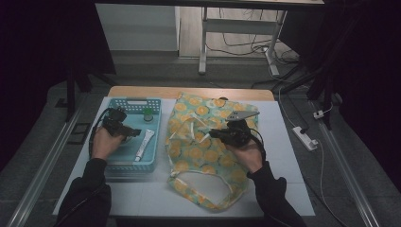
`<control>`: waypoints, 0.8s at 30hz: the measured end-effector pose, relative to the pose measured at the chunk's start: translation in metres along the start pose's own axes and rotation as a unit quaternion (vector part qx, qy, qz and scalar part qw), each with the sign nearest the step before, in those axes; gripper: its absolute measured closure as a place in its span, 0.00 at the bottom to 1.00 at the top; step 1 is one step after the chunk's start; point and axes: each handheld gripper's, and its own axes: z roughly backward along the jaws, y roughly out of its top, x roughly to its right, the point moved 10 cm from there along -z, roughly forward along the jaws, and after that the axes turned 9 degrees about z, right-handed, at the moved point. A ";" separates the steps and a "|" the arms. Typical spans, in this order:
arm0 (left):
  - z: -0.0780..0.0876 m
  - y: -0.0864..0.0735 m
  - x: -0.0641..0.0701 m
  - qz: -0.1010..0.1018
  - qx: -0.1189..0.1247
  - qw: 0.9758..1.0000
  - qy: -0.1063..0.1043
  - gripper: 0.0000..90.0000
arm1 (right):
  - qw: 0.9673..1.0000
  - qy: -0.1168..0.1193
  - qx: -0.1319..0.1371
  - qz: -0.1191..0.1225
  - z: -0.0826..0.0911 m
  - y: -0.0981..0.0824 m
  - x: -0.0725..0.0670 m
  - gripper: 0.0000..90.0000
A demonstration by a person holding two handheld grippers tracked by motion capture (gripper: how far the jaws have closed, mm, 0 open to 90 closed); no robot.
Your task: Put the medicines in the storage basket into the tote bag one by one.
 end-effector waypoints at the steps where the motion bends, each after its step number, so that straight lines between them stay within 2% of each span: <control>1: -0.001 -0.001 -0.001 -0.004 -0.005 1.000 0.005 0.00 | 1.000 0.000 0.000 0.000 0.000 0.000 0.000 1.00; 5: -0.001 -0.003 -0.001 -0.002 -0.014 1.000 0.013 0.00 | 1.000 0.000 0.000 0.000 0.000 0.000 0.000 1.00; 7: -0.002 -0.004 -0.002 -0.008 -0.023 0.999 0.032 0.00 | 1.000 0.001 0.000 0.000 0.000 0.000 0.000 1.00; 9: -0.002 -0.003 -0.004 -0.011 -0.018 0.999 0.048 0.00 | 1.000 0.000 -0.001 0.000 0.000 0.000 0.000 1.00; 14: -0.003 0.000 -0.007 -0.007 -0.021 0.998 0.059 0.00 | 1.000 0.001 -0.002 0.000 0.000 -0.001 0.000 1.00; 22: -0.005 -0.004 -0.009 -0.006 -0.053 0.995 0.085 0.00 | 1.000 0.001 -0.001 0.000 0.000 -0.001 0.000 1.00; 24: -0.004 -0.004 -0.008 -0.003 -0.059 0.995 0.081 0.00 | 1.000 0.001 -0.001 0.000 0.001 -0.001 0.000 1.00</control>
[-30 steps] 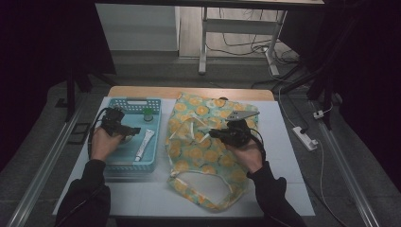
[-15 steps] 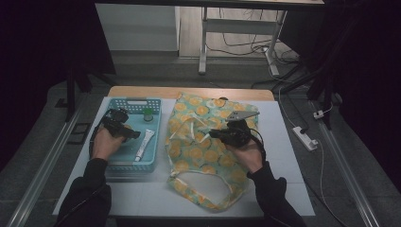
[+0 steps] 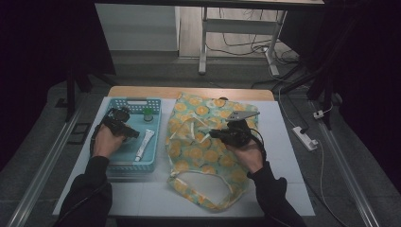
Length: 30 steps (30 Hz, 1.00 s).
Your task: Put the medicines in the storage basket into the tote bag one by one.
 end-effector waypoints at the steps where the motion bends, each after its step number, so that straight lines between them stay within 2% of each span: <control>1: 0.000 -0.001 0.001 -0.001 -0.005 1.000 -0.004 0.00 | 1.000 0.000 0.000 0.000 0.000 0.000 0.000 1.00; 4: 0.000 -0.006 0.003 0.006 -0.025 1.000 -0.016 0.02 | 1.000 0.000 0.000 0.000 0.000 0.000 0.000 1.00; 8: -0.001 -0.012 0.004 0.012 -0.048 0.999 -0.017 0.06 | 1.000 0.000 0.001 0.001 0.000 0.000 0.000 1.00; 10: 0.000 -0.014 0.003 0.017 -0.057 0.998 -0.017 0.18 | 1.000 0.000 0.001 0.001 0.000 0.000 0.000 1.00; 11: 0.001 -0.015 0.003 0.026 -0.059 0.998 -0.025 0.22 | 1.000 0.000 0.001 0.001 0.000 0.000 -0.001 1.00; 13: 0.001 -0.016 0.004 0.026 -0.064 0.997 -0.024 0.22 | 1.000 0.000 0.001 0.001 0.000 0.000 -0.001 1.00; 15: 0.001 -0.016 0.004 0.036 -0.065 0.997 -0.025 0.23 | 1.000 0.000 0.001 0.001 0.000 0.000 0.000 1.00; 16: 0.001 -0.016 0.004 0.044 -0.065 0.997 -0.027 0.23 | 1.000 -0.001 0.000 0.001 0.000 0.000 0.000 1.00; 20: 0.004 -0.016 0.005 0.051 -0.062 0.996 -0.044 0.23 | 1.000 -0.002 0.003 0.000 0.001 0.001 0.000 1.00; 23: 0.009 -0.016 0.008 0.055 -0.050 0.995 -0.065 0.23 | 1.000 -0.004 0.004 0.000 0.001 0.001 0.001 1.00; 30: 0.027 -0.012 0.018 0.039 -0.006 0.995 -0.095 0.23 | 1.000 -0.006 0.003 0.001 0.002 0.001 0.002 1.00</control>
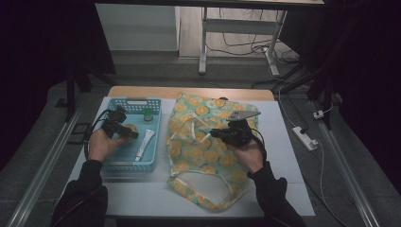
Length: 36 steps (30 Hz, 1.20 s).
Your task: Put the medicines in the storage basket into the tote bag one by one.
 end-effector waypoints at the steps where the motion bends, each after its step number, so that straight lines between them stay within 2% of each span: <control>1: 0.003 0.000 0.002 -0.004 0.005 1.000 -0.004 0.23 | 1.000 0.000 0.001 0.001 0.000 0.000 0.000 1.00; 5: 0.014 0.002 0.013 -0.017 0.031 0.999 -0.028 0.23 | 1.000 0.000 0.002 0.001 0.000 0.000 0.000 1.00; 12: 0.032 0.001 0.036 -0.046 0.069 0.995 -0.058 0.23 | 1.000 -0.002 0.003 0.001 0.001 0.000 0.001 1.00; 17: 0.046 -0.003 0.055 -0.074 0.092 0.990 -0.076 0.23 | 1.000 -0.002 0.004 0.000 0.001 0.000 0.002 1.00; 22: 0.057 -0.011 0.075 -0.092 0.108 0.985 -0.094 0.23 | 1.000 -0.002 0.005 0.001 0.001 0.000 0.002 1.00; 36: 0.069 -0.036 0.127 -0.148 0.134 0.971 -0.130 0.23 | 1.000 -0.002 0.007 0.002 0.001 0.000 0.002 1.00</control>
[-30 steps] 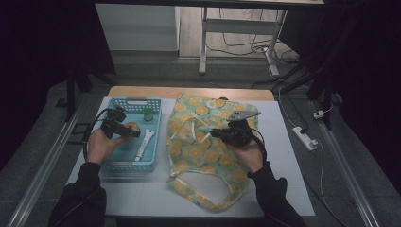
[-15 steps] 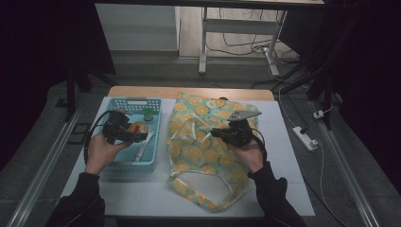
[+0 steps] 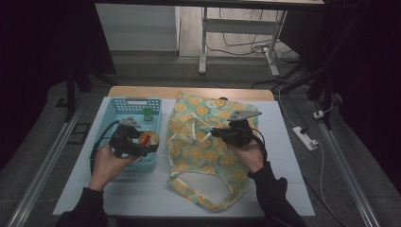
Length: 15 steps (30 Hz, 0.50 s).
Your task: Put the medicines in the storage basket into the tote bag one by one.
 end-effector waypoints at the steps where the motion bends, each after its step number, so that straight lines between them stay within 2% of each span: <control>1: 0.000 0.000 0.004 -0.005 0.002 1.000 -0.002 0.23 | 1.000 0.000 0.000 0.000 0.000 0.000 0.000 1.00; 9: -0.004 0.001 0.042 -0.048 0.004 0.999 -0.019 0.23 | 1.000 -0.001 0.002 -0.001 0.000 0.000 0.000 1.00; 15: -0.017 0.000 0.065 -0.068 -0.003 0.997 -0.039 0.23 | 1.000 -0.003 0.003 -0.003 0.001 0.000 0.002 1.00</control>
